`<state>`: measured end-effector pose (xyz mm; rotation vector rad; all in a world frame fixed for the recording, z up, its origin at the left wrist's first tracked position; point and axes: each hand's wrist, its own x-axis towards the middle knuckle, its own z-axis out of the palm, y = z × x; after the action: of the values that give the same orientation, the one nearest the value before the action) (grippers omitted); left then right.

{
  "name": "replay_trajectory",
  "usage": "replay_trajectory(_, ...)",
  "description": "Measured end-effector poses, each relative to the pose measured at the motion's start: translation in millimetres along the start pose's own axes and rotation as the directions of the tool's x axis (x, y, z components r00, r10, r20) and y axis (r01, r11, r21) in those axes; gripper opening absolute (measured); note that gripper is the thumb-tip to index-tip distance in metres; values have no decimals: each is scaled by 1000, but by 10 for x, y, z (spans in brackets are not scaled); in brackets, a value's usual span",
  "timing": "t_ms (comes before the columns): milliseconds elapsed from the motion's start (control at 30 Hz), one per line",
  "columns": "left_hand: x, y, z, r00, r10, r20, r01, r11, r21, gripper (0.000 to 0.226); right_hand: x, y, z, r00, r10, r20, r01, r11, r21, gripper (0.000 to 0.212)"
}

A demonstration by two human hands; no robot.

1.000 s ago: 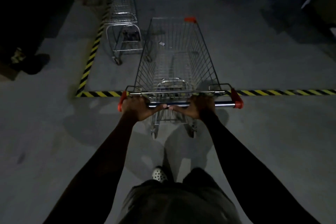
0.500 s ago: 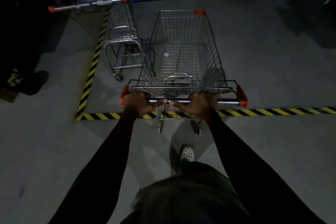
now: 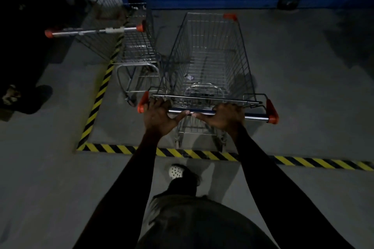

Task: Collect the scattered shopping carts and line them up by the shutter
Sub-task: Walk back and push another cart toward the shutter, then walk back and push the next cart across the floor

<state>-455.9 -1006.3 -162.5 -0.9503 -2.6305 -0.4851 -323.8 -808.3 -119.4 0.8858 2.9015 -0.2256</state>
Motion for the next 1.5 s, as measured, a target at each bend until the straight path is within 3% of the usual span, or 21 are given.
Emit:
replay_trajectory(267, 1168, -366, 403, 998, -29, 51, 30, 999, -18, 74, 1165, -228, -276, 998, 7, 57, -10, 998, 58, 121)
replay_trajectory(467, 1869, -511, 731, 995, -96, -1, 96, 995, -10, 72, 1982, -278, -430, 996, -41, 81, 38, 999, 31, 110)
replay_trajectory(633, 2206, -388, 1054, 972, -228, -48, 230, 973, 23, 65, 2646, -335, -455, 993, 4, 118, -8, 1000, 29, 128)
replay_trajectory(733, 2368, -375, 1191, 932, -342, 119, 353, 932, -85, 69, 2972, -326, -432, 995, -80, 56, 78, 996, 39, 112)
replay_trajectory(800, 2463, -364, 1279, 940, -333, 74, 339, 935, -102, 62, 3196, -316, -434, 991, -130, 41, 125, 985, 116, 102)
replay_trajectory(900, 2665, -221, 1359, 886, -439, 148, 459, 874, -161, 72, 3521, -264, -436, 978, -202, 58, 184, 956, 230, 92)
replay_trajectory(1033, 2971, 93, 1424, 799, -559, 222, 594, 791, -144, 110, 3855, -179, -392, 949, -288, -128, 302, 948, 100, 86)
replay_trajectory(1167, 3105, 274, 1501, 699, -676, 235, 699, 714, -25, 111, 4002, -105, -337, 926, -358, -122, 372, 921, 117, 81)
replay_trajectory(1267, 3068, 361, 1469, 624, -738, 256, 768, 640, -27, 112, 4031, -78, -229, 886, -441, -144, 459, 879, 130, 72)
replay_trajectory(1367, 2877, 445, 1471, 570, -777, 268, 812, 583, -40, 105, 4004, -56, -122, 798, -536, -276, 580, 808, 106, 54)
replay_trajectory(1433, 2606, 529, 1546, 509, -810, 292, 852, 523, -35, 93, 3907, -46, -11, 688, -646, -330, 700, 711, 69, 57)
replay_trajectory(1500, 2271, 655, 1611, 464, -837, 290, 882, 465, -68, 87, 3747, -24, 136, 535, -787, -307, 839, 538, 85, 61)
